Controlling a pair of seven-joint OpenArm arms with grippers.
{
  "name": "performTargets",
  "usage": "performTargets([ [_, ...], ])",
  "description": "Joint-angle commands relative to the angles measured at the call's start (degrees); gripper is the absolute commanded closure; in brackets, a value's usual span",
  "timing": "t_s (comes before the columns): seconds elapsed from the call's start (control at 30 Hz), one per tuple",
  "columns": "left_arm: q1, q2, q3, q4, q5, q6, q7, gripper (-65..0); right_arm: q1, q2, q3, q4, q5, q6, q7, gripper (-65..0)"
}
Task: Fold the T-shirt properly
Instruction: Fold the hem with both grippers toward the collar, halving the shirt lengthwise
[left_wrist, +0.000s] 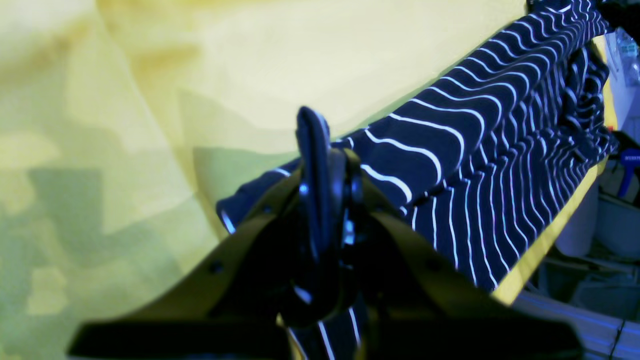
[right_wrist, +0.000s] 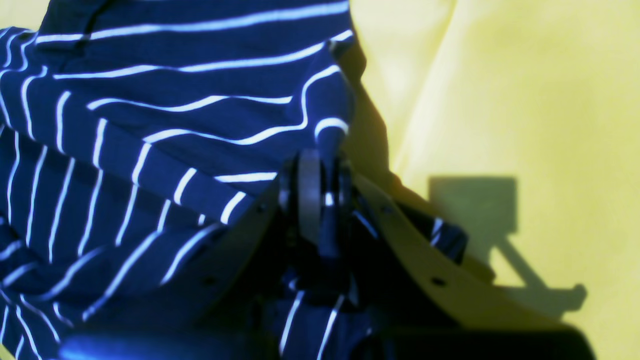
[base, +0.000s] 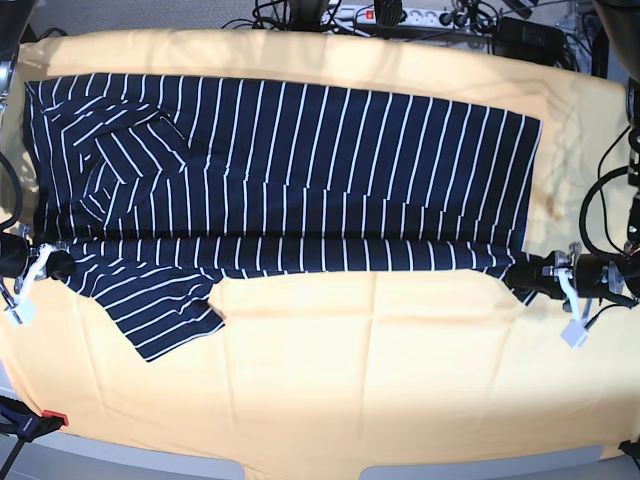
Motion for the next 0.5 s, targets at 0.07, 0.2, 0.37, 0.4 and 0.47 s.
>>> performTargets([
  [0.07,-1.75,-1.25,-0.55,0.68,-0.93,-0.36,4.46,0.0,1.62,1.79,0.44,0.92,0.39,-0.1,-0.66,0.0],
  [0.2,-1.75,-1.27,-0.55,0.68,-0.93,-0.36,9.79,0.0,1.64,1.79,0.44,0.92,0.39,-0.1,-1.6,0.0],
  [0.37,-1.77,-1.25,-0.55,0.68,-0.93,-0.36,11.8,0.0,1.64,1.81,0.44,0.92,0.42,-0.1,-5.4,0.0],
  [0.4,-1.77,-1.25,-0.55,0.68,-0.93,-0.36,11.8,0.0,1.64,1.81,0.44,0.92,0.42,-0.1,-5.84,0.0],
  [0.47,-1.77,-1.27,-0.55,0.7,-0.93,-0.28,11.8,0.0,1.66,1.99,0.44,0.92,0.42,-0.1,-6.19,0.0],
])
